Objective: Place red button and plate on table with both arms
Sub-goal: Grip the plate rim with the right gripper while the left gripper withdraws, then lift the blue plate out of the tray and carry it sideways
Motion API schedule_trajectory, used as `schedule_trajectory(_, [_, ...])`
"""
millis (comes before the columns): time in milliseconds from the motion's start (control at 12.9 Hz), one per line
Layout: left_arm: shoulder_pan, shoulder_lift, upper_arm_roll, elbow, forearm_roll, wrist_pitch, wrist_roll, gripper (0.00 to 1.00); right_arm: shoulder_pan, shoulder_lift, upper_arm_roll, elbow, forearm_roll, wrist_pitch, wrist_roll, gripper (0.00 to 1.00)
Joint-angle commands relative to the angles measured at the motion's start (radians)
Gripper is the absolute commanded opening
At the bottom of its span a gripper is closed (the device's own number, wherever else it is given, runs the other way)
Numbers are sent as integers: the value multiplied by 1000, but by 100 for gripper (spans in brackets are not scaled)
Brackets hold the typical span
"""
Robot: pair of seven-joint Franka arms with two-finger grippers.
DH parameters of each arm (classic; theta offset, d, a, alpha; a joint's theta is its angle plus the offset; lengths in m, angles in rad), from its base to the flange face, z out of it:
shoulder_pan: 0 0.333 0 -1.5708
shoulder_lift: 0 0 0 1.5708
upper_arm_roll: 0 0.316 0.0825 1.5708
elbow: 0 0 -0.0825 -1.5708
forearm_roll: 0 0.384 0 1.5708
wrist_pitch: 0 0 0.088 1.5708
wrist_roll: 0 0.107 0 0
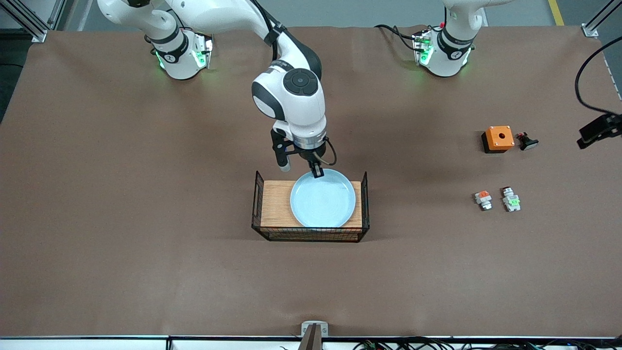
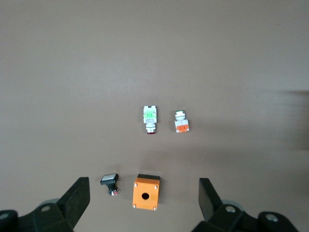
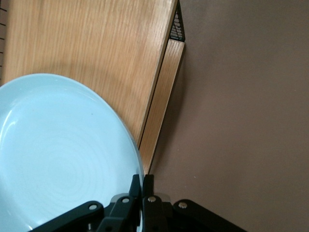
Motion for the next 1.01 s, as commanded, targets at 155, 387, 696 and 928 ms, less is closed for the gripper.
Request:
schedule_trajectory(155, [2,14,-61,133,-1,-155,-12,99,-6,3,10,27,-21,-24,-22,2])
schedule_trajectory(387, [1,-18,-90,128,-50,-189,-24,99,-9,-2,11,103,-10,-166,-23,2])
schedule_trajectory(696, [-79,-43,-96,110,-51,-211,-171,99,-11,-74,18,120,1,-313,-29,2])
schedule_trajectory(928, [-80,-32,-108,110,-53,-209,-188,99,-11,-158,18,119,5,-459,-147,2])
